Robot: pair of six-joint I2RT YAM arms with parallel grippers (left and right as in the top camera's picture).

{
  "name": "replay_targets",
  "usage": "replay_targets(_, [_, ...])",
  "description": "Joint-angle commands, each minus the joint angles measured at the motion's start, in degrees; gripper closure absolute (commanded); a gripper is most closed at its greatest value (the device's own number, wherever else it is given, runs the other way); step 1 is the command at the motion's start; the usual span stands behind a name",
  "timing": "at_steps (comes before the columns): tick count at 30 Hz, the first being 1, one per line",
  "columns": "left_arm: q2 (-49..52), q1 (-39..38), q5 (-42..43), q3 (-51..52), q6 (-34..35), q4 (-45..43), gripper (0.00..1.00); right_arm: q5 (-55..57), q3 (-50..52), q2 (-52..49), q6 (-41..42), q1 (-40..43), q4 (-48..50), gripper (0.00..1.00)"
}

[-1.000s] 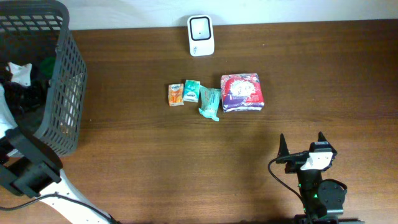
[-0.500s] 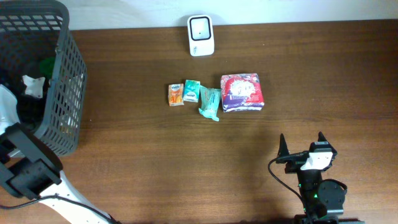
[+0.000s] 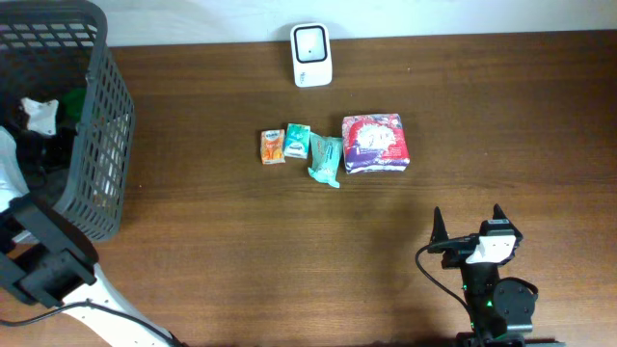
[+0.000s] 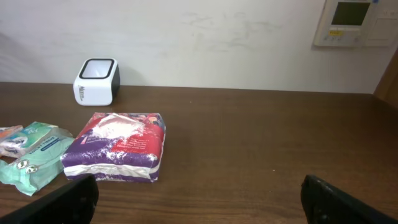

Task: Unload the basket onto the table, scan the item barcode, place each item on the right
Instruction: 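Reach into the basket and grasp the white Pantene conditioner tube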

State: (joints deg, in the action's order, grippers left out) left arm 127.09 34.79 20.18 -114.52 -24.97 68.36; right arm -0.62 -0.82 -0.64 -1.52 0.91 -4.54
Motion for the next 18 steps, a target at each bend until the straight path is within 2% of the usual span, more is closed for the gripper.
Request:
replay_targets(1, [-0.31, -0.74, 2.97, 4.02, -3.50, -0.94, 0.13, 0.68, 0.50, 0.33, 0.46, -0.52, -0.07, 0.01])
replay_targets(8, [-0.31, -1.36, -0.50, 10.32, -4.50, -4.68, 0.16, 0.68, 0.50, 0.33, 0.46, -0.52, -0.07, 0.01])
replay_targets(10, [-0.31, -1.36, -2.05, 11.54, -4.48, -6.29, 0.28, 0.68, 0.50, 0.33, 0.46, -0.52, -0.07, 0.01])
replay_targets(12, [-0.31, -1.36, -6.99, 13.20, -4.24, -7.76, 0.32, 0.68, 0.50, 0.33, 0.46, -0.52, -0.07, 0.01])
replay_targets(14, [-0.31, -1.07, -9.84, 14.75, -4.24, -8.57, 0.42, 0.68, 0.50, 0.33, 0.46, -0.52, -0.07, 0.01])
replay_targets(16, [-0.31, -0.85, -10.01, 14.99, -3.61, -9.07, 0.53, 0.68, 0.50, 0.33, 0.46, -0.52, -0.07, 0.01])
replay_targets(18, [-0.35, -0.81, -9.97, 14.25, -0.26, -9.44, 0.60, 0.68, 0.50, 0.33, 0.46, -0.52, -0.07, 0.01])
